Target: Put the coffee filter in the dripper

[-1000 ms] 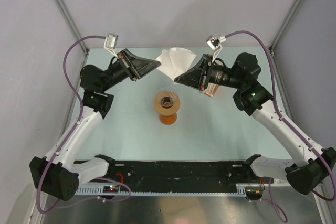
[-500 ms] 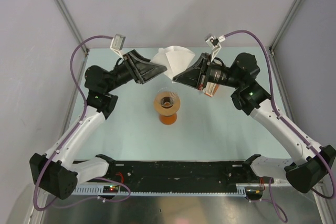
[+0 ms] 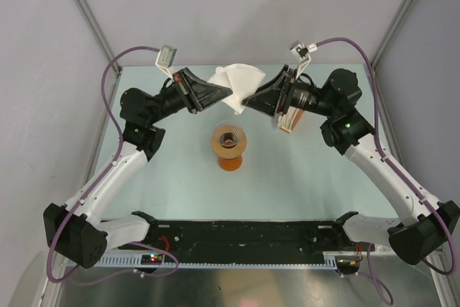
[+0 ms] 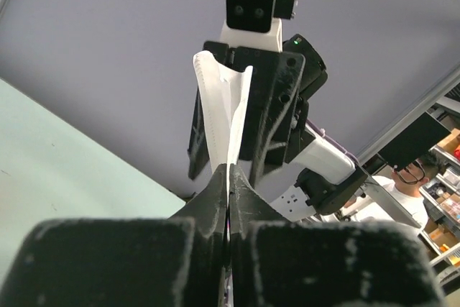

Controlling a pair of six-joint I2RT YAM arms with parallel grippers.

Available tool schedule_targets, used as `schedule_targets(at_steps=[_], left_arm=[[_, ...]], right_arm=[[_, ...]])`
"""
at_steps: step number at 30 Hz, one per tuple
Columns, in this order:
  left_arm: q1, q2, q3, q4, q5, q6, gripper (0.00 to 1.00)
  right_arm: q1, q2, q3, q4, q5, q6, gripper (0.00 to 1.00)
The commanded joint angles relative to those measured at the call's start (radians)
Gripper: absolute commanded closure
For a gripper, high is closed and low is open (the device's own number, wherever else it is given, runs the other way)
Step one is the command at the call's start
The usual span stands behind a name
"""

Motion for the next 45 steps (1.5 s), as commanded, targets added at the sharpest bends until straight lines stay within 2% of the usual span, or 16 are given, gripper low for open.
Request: schedule_targets(at_steps=[1, 4, 7, 9, 12, 13, 15, 17, 18, 19, 21, 23, 26, 29, 35, 45], left_arm=[[-0.004, -0.013, 0.022, 0.043, 0.027, 0.017, 1.0], [-0.006, -0.011, 0.023, 0.043, 0.032, 0.018, 1.0], [-0.008, -0.008, 0.022, 0.043, 0.032, 0.019, 1.0], [-0.01, -0.007, 0.022, 0.043, 0.03, 0.017, 1.0], [-0.011, -0.004, 0.023, 0.043, 0.029, 0.016, 1.0], [-0.011, -0.004, 0.024, 0.043, 0.029, 0.017, 1.0], [-0.008, -0.007, 0.025, 0.042, 0.045, 0.029, 0.8], [0.012, -0.019, 0.024, 0.034, 0.074, 0.05, 0.33], [0.036, -0.029, 0.025, 0.012, 0.094, 0.064, 0.18], [0.058, -0.046, 0.024, -0.012, 0.112, 0.091, 0.09], [0.12, -0.079, 0.028, -0.089, 0.162, 0.17, 0.03], [0.163, -0.114, 0.056, -0.24, 0.203, 0.316, 0.01], [0.176, -0.147, 0.124, -0.563, 0.223, 0.552, 0.0], [0.177, -0.144, 0.18, -0.72, 0.241, 0.691, 0.04], [0.153, -0.138, 0.197, -0.789, 0.261, 0.768, 0.15], [0.057, -0.127, 0.213, -0.921, 0.224, 0.881, 0.25]], right_arm=[[-0.055, 0.007, 0.068, 0.041, 0.023, 0.02, 0.55], [-0.085, 0.022, 0.08, 0.063, 0.013, 0.038, 0.62], [-0.097, 0.029, 0.093, 0.08, 0.001, 0.051, 0.6], [-0.095, 0.032, 0.1, 0.087, -0.014, 0.052, 0.62], [-0.093, 0.031, 0.103, 0.091, -0.032, 0.042, 0.91], [-0.093, 0.031, 0.104, 0.088, -0.035, 0.038, 0.95], [-0.101, 0.027, 0.104, 0.075, -0.051, 0.025, 0.99], [-0.12, 0.018, 0.104, 0.049, -0.079, 0.003, 1.0], [-0.129, 0.012, 0.104, 0.028, -0.101, -0.017, 1.0], [-0.139, 0.004, 0.103, 0.008, -0.117, -0.044, 1.0], [-0.148, -0.015, 0.104, -0.054, -0.155, -0.109, 1.0], [-0.146, -0.034, 0.103, -0.127, -0.199, -0.183, 1.0], [-0.126, -0.05, 0.103, -0.228, -0.254, -0.271, 1.0], [-0.086, -0.067, 0.102, -0.31, -0.274, -0.378, 1.0], [-0.016, -0.083, 0.107, -0.394, -0.272, -0.497, 1.0], [0.036, -0.076, 0.14, -0.462, -0.249, -0.571, 1.0]])
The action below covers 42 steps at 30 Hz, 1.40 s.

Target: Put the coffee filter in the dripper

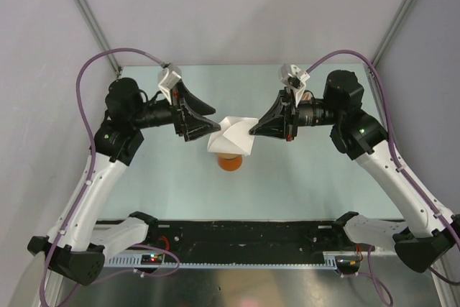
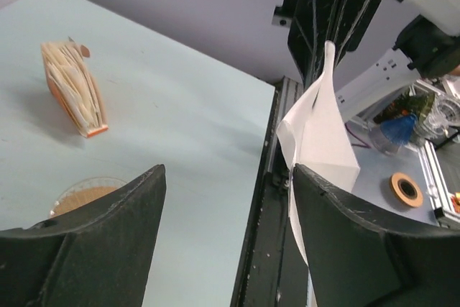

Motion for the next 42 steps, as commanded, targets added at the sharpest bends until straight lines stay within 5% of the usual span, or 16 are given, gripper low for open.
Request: schedule_targets(at_steps=[1, 10, 14, 16, 19, 21, 24, 26, 30, 42], left_arm=[[-0.041, 0.005, 0.039, -0.082, -0.006, 0.094, 0.25], [-0.108, 0.011, 0.042, -0.142, -0.028, 0.158, 0.3], [-0.169, 0.02, 0.046, -0.167, -0.044, 0.195, 0.43], [-0.183, 0.027, 0.049, -0.172, -0.049, 0.181, 0.57], [-0.182, 0.039, 0.062, -0.171, -0.077, 0.115, 0.91], [-0.177, 0.05, 0.074, -0.165, -0.126, 0.045, 0.97], [-0.162, 0.07, 0.101, -0.129, -0.232, -0.101, 1.0], [-0.154, 0.08, 0.109, -0.097, -0.286, -0.179, 1.0], [-0.15, 0.087, 0.103, -0.066, -0.326, -0.31, 1.0], [-0.151, 0.081, 0.042, 0.009, -0.304, -0.49, 1.0]], right_arm=[[0.016, -0.012, 0.054, -0.028, 0.003, -0.06, 1.0], [0.041, 0.016, 0.086, -0.072, -0.001, -0.086, 1.0], [0.03, 0.045, 0.101, -0.088, 0.002, -0.087, 1.0], [0.032, 0.054, 0.109, -0.086, 0.004, -0.07, 1.0], [-0.01, 0.059, 0.12, -0.095, 0.011, -0.028, 0.76], [-0.051, 0.054, 0.129, -0.119, 0.046, -0.024, 0.52], [-0.088, 0.025, 0.125, -0.159, 0.162, -0.047, 0.28], [-0.061, 0.007, 0.119, -0.193, 0.344, -0.087, 0.21], [0.093, -0.014, 0.093, -0.231, 0.594, -0.27, 0.19], [0.242, 0.014, 0.047, -0.082, 0.737, -0.567, 0.18]])
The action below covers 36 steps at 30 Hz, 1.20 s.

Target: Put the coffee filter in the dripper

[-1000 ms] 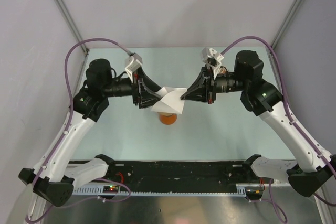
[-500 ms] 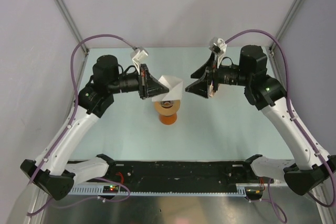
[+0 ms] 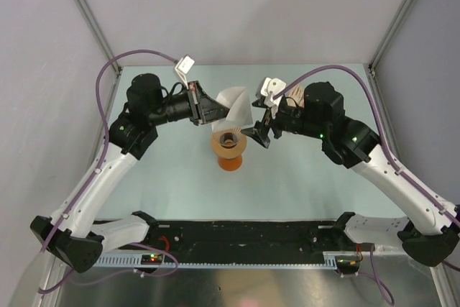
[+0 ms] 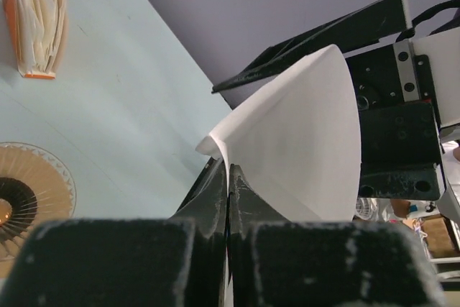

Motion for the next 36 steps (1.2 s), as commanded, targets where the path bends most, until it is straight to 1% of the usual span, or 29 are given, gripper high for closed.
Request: schedule_targets(at_steps=[1, 8, 12, 16, 18, 23, 24, 32, 33, 35, 36], left_arm=[[0.003, -0.012, -0.017, 0.067, 0.008, -0.07, 1.0], [0.003, -0.015, -0.031, 0.091, 0.003, -0.097, 1.0], [0.003, -0.014, -0.04, 0.115, 0.01, -0.116, 1.0], [0.003, -0.015, -0.05, 0.14, 0.019, -0.128, 1.0], [0.003, -0.014, -0.054, 0.151, 0.022, -0.134, 1.0], [0.003, -0.015, -0.061, 0.171, 0.035, -0.141, 1.0], [0.003, -0.016, -0.063, 0.173, 0.035, -0.142, 1.0], [0.003, -0.013, -0.072, 0.187, 0.036, -0.145, 0.99], [0.003, -0.012, -0.072, 0.188, 0.037, -0.143, 0.98], [0.003, -0.011, -0.071, 0.19, 0.043, -0.131, 0.89], [0.003, -0.013, -0.068, 0.191, 0.046, -0.114, 0.82]], right_arm=[[0.015, 0.013, 0.0, 0.107, 0.05, -0.127, 0.19], [0.049, 0.029, 0.009, 0.124, 0.0, -0.159, 0.23], [0.057, 0.036, 0.021, 0.097, -0.012, -0.162, 0.18], [0.056, 0.053, 0.048, 0.07, -0.004, -0.156, 0.19], [0.055, 0.061, 0.061, 0.062, -0.003, -0.155, 0.23], [0.048, 0.069, 0.088, 0.041, -0.022, -0.15, 0.42], [0.043, 0.067, 0.091, 0.038, -0.027, -0.147, 0.44], [0.005, 0.054, 0.105, 0.014, -0.113, -0.13, 0.53], [-0.001, 0.053, 0.108, 0.007, -0.125, -0.128, 0.54], [-0.014, 0.053, 0.114, -0.002, -0.154, -0.121, 0.57], [-0.022, 0.053, 0.117, -0.007, -0.175, -0.111, 0.58]])
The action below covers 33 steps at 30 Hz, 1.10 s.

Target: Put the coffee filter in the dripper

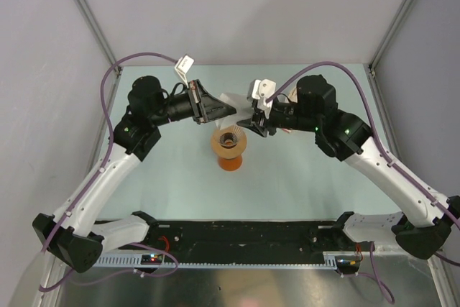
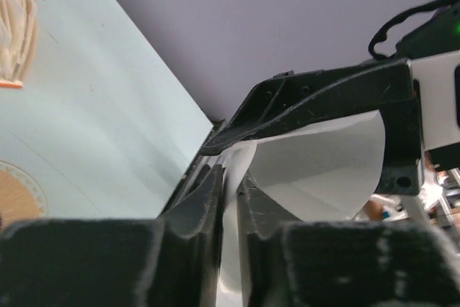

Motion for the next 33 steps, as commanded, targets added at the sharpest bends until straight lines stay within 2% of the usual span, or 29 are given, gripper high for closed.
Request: schedule_targets(at_steps=[1, 4, 6, 9, 11, 13, 17, 25, 33], left_arm=[[0.005, -0.016, 0.001, 0.039, 0.03, 0.034, 0.75], [0.035, -0.039, 0.006, 0.039, 0.059, 0.114, 0.45], [0.077, -0.064, 0.008, 0.04, 0.09, 0.186, 0.3], [0.147, -0.103, 0.019, 0.034, 0.194, 0.343, 0.1], [0.178, -0.131, 0.026, 0.0, 0.253, 0.463, 0.03], [0.186, -0.154, 0.033, -0.058, 0.288, 0.562, 0.01], [0.161, -0.156, 0.059, -0.124, 0.303, 0.643, 0.0], [0.007, -0.09, 0.175, -0.285, 0.171, 0.774, 0.0], [-0.101, -0.069, 0.195, -0.308, 0.08, 0.836, 0.0]], right_arm=[[-0.037, -0.019, 0.062, -0.02, -0.096, 0.033, 0.59], [-0.081, -0.017, 0.083, -0.043, -0.187, 0.09, 0.62], [-0.122, -0.015, 0.096, -0.052, -0.267, 0.137, 0.63], [-0.174, -0.019, 0.101, -0.052, -0.382, 0.197, 0.65], [-0.193, -0.021, 0.099, -0.053, -0.44, 0.224, 0.66], [-0.201, -0.021, 0.097, -0.054, -0.48, 0.247, 0.68], [-0.204, -0.015, 0.094, -0.05, -0.545, 0.298, 0.73], [-0.185, -0.002, 0.093, -0.078, -0.575, 0.331, 0.83], [-0.147, -0.003, 0.081, -0.092, -0.571, 0.348, 0.84]])
